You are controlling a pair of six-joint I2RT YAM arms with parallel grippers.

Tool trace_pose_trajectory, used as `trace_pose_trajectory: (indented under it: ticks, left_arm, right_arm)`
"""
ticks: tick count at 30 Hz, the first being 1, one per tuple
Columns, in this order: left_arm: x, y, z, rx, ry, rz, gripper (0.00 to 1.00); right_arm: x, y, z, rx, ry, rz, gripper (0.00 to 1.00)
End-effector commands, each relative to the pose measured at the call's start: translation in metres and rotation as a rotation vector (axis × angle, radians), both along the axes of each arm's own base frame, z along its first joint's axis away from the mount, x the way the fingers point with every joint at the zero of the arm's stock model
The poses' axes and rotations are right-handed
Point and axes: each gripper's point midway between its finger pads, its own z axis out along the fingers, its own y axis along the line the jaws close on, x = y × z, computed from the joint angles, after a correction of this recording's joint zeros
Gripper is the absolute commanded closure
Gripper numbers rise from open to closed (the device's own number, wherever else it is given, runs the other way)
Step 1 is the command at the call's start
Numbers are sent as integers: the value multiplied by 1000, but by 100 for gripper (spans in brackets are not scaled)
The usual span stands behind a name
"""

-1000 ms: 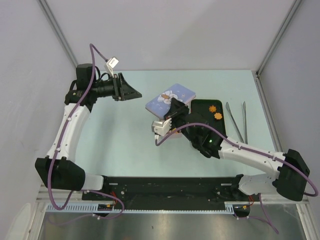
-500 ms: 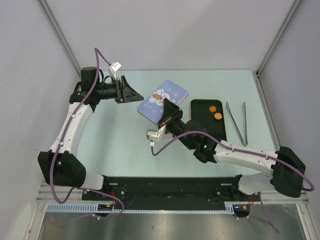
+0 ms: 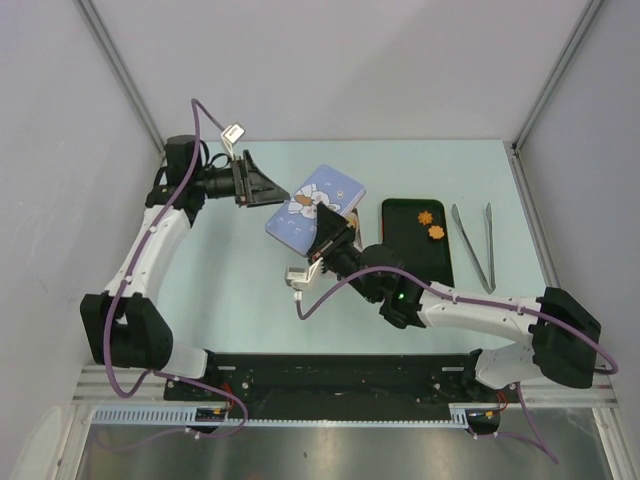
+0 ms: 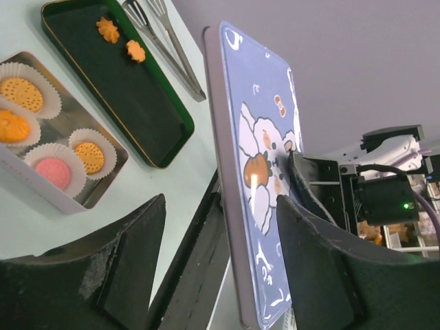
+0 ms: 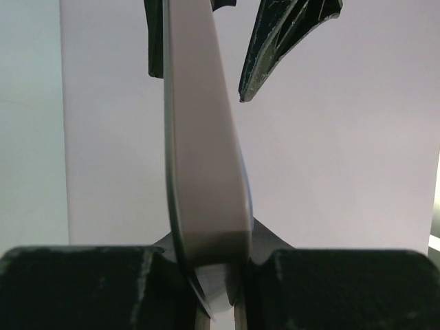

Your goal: Pack the cookies

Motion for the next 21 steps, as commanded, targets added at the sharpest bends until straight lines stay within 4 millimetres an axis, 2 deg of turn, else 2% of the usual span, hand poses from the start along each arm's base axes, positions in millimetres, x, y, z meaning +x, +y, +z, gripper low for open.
trace_pose_trajectory:
  ticks: [1,8,14,20,21]
  left_arm:
    - [-16,-3,21,-58,-38,-59,29]
    - [-22,-15,11,-59,-19,-109,30]
    - [-24,-21,4,-50,-7,-131,35]
    - [-23,-23,-6,-29,1,-118,51]
    - [-23,-23,-7,-28,1,-116,57]
  right_arm:
    - [-5,3,19,63,-52,18,98]
    - [-9,16,16,41,-79,58,97]
    - [-7,26,17,49,-109,69,96]
    - [-5,30,17,53,-107,68,96]
    - [-4,30,17,54,-108,66,95]
